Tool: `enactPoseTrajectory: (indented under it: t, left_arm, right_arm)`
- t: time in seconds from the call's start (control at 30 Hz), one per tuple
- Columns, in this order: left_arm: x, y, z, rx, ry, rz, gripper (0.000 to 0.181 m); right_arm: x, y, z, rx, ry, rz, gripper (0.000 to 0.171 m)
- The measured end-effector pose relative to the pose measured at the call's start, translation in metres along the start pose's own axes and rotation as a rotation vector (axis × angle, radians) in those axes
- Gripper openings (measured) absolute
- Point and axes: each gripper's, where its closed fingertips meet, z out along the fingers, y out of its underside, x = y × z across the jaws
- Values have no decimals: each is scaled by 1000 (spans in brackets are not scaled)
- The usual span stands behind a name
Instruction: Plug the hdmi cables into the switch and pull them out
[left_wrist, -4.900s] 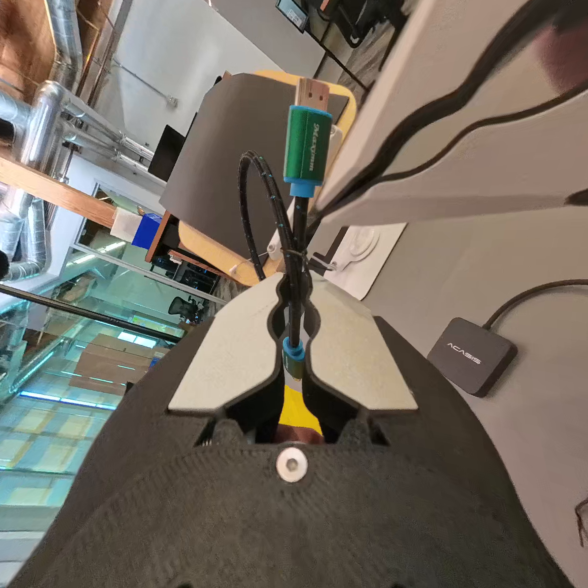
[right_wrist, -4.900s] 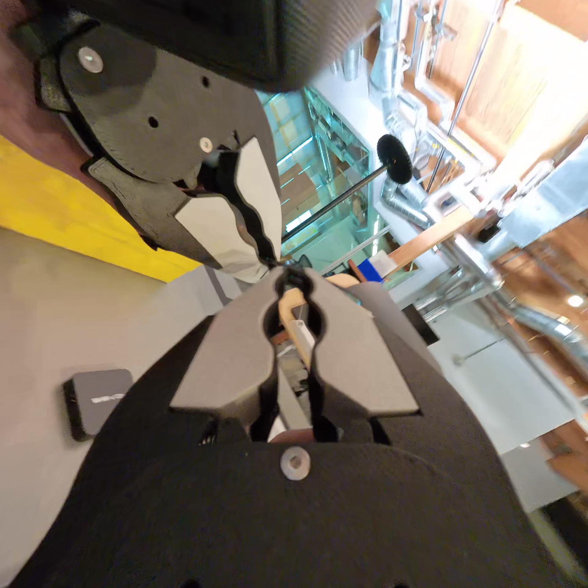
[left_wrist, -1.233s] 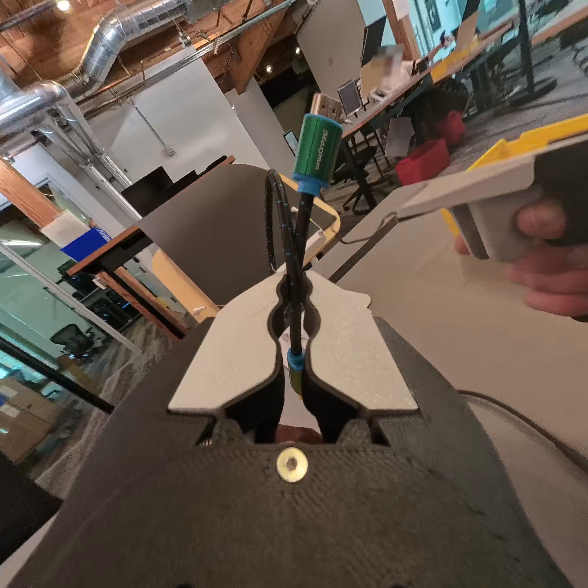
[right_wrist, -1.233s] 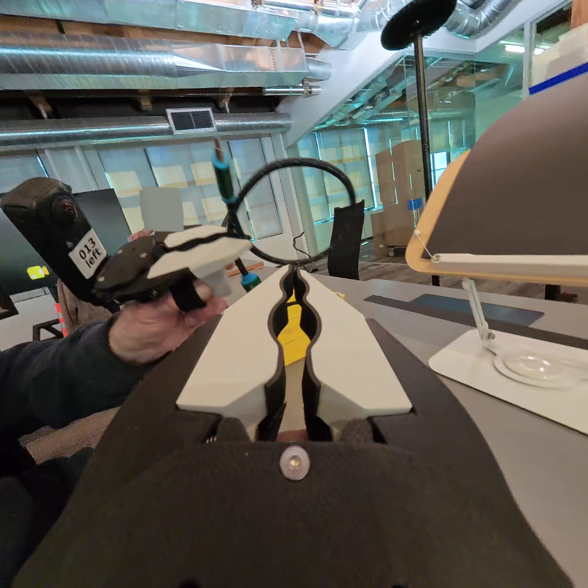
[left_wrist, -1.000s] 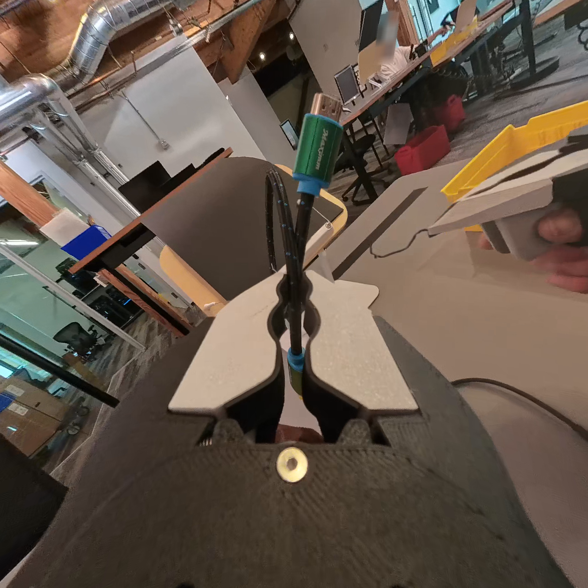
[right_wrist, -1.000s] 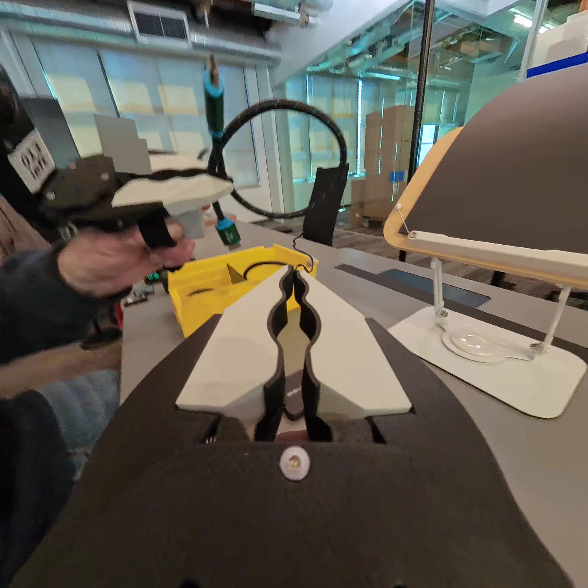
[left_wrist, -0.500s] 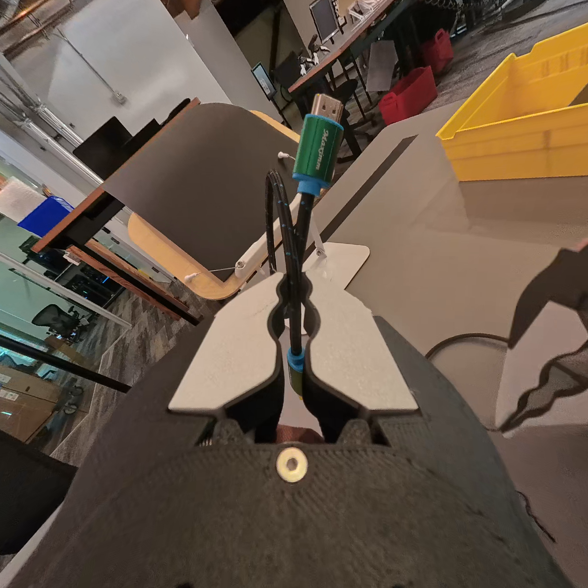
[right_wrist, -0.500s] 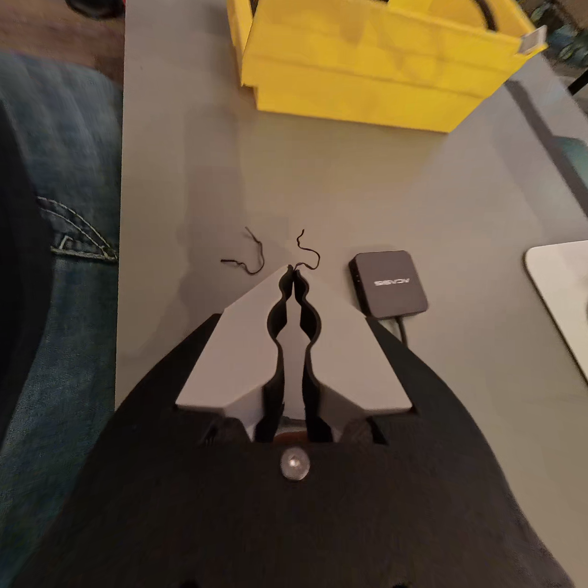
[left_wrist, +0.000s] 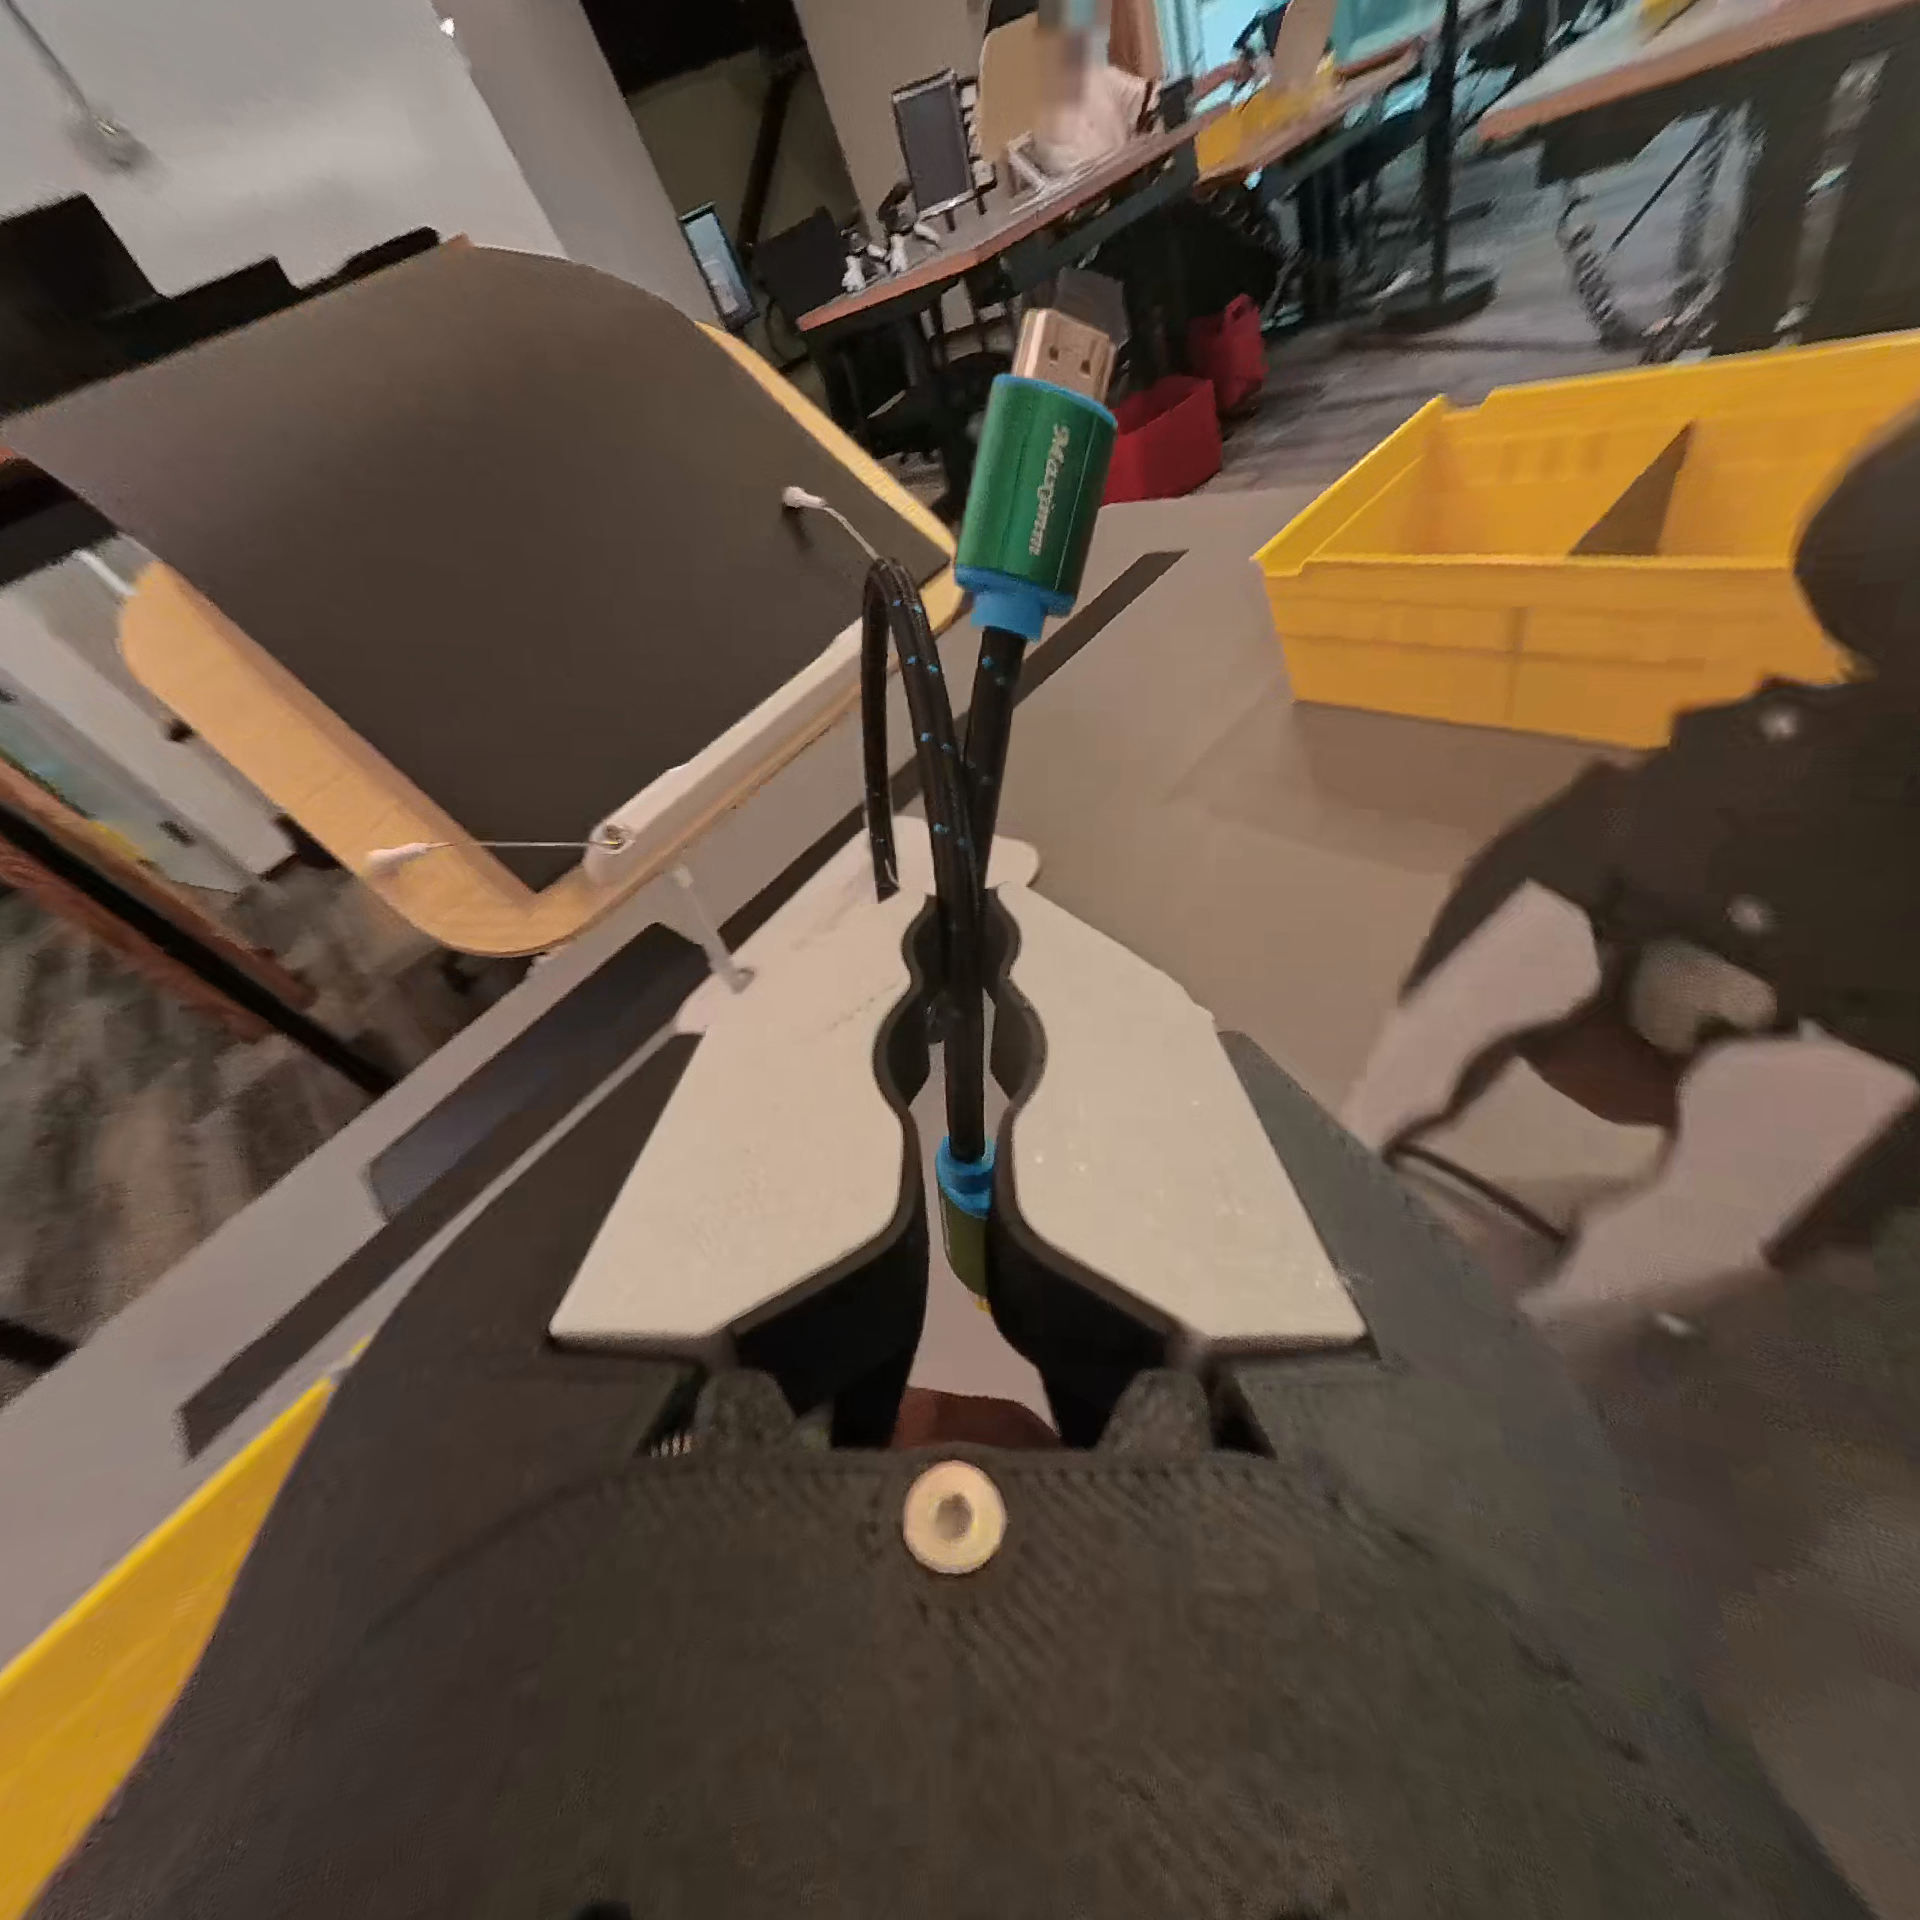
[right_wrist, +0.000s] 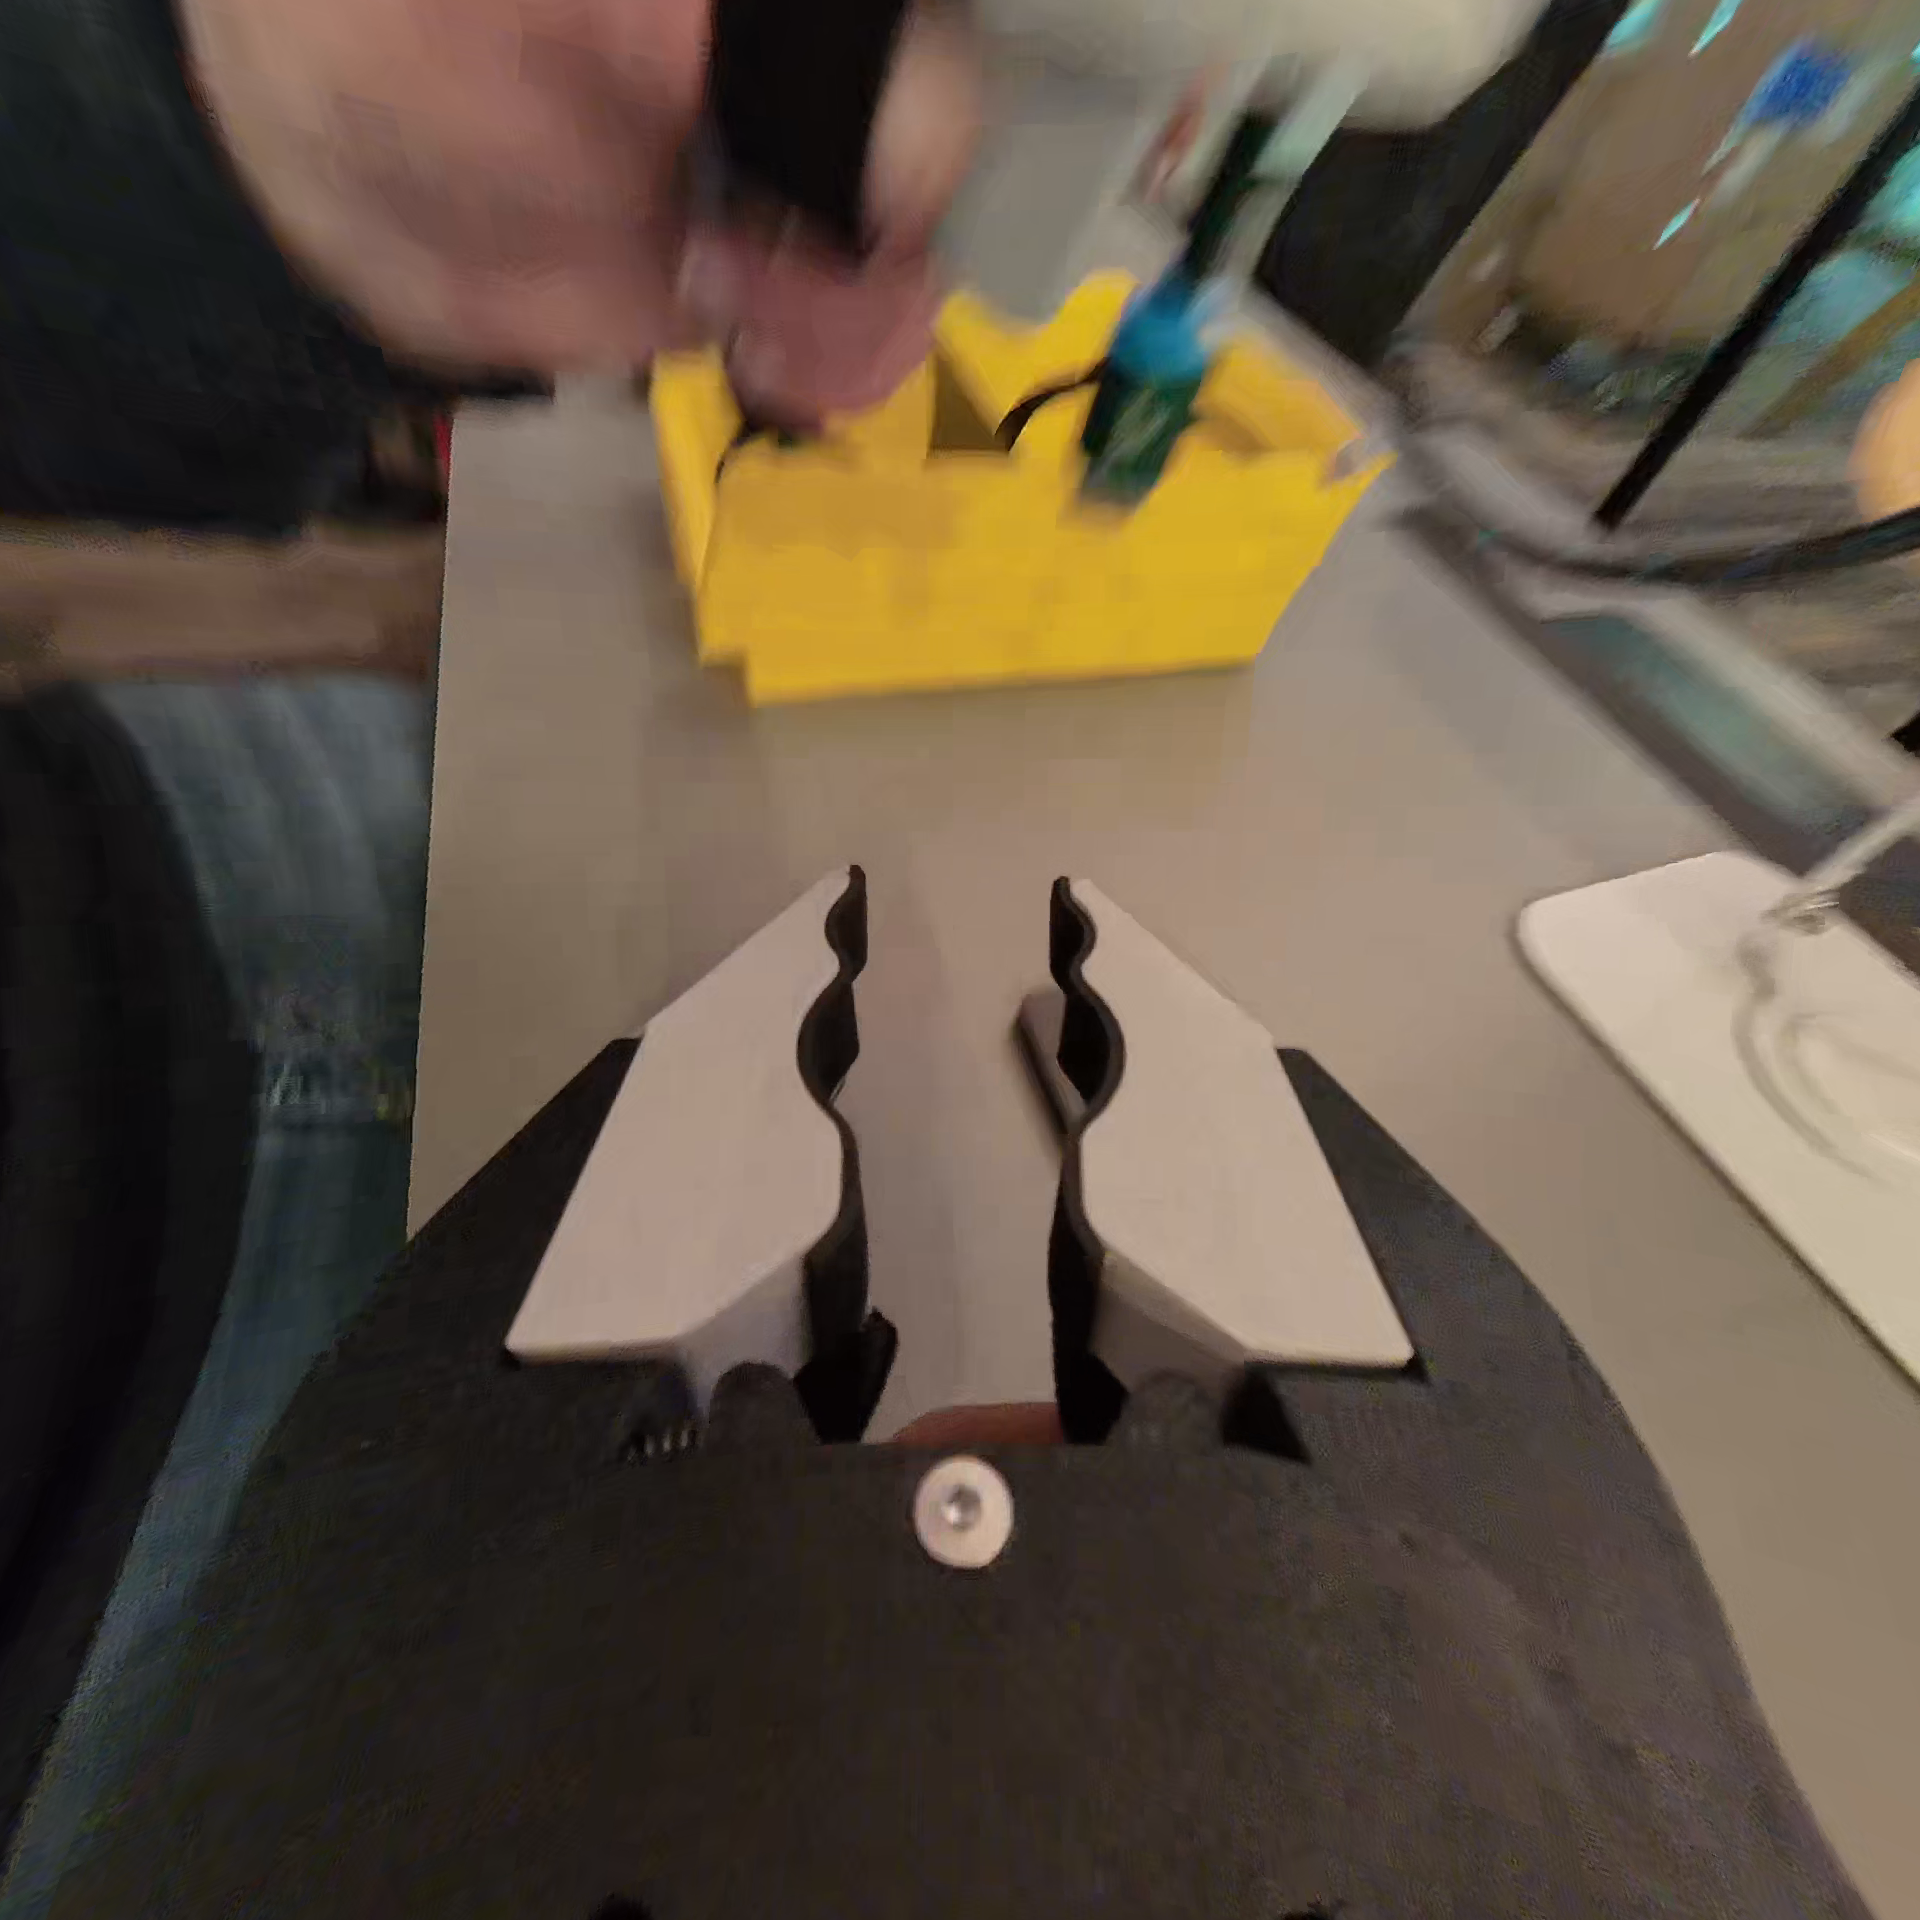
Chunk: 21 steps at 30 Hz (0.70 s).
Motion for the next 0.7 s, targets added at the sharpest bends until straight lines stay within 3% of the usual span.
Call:
enactPoseTrajectory:
  t: [0.13,0.27,0.4,0.43,0.5,0.7]
  left_arm:
    - [9,-5,-2,58,122,-99,6]
    - [7,-1,-1,57,114,-112,6]
    - [22,7,6,6,98,14,6]
    - [25,8,8,-5,91,32,6]
    - [30,9,9,-11,93,52,6]
    - [28,5,5,9,148,-31,8]
  right_arm:
    - [54,-59,-45,300,158,117,29]
    - [59,-107,-77,530,109,147,28]
    - [56,-125,-71,553,87,178,36]
    - [57,-126,-68,552,97,183,34]
    - [60,-127,-68,562,135,171,10]
    - [49,-122,-73,526,113,57,9]
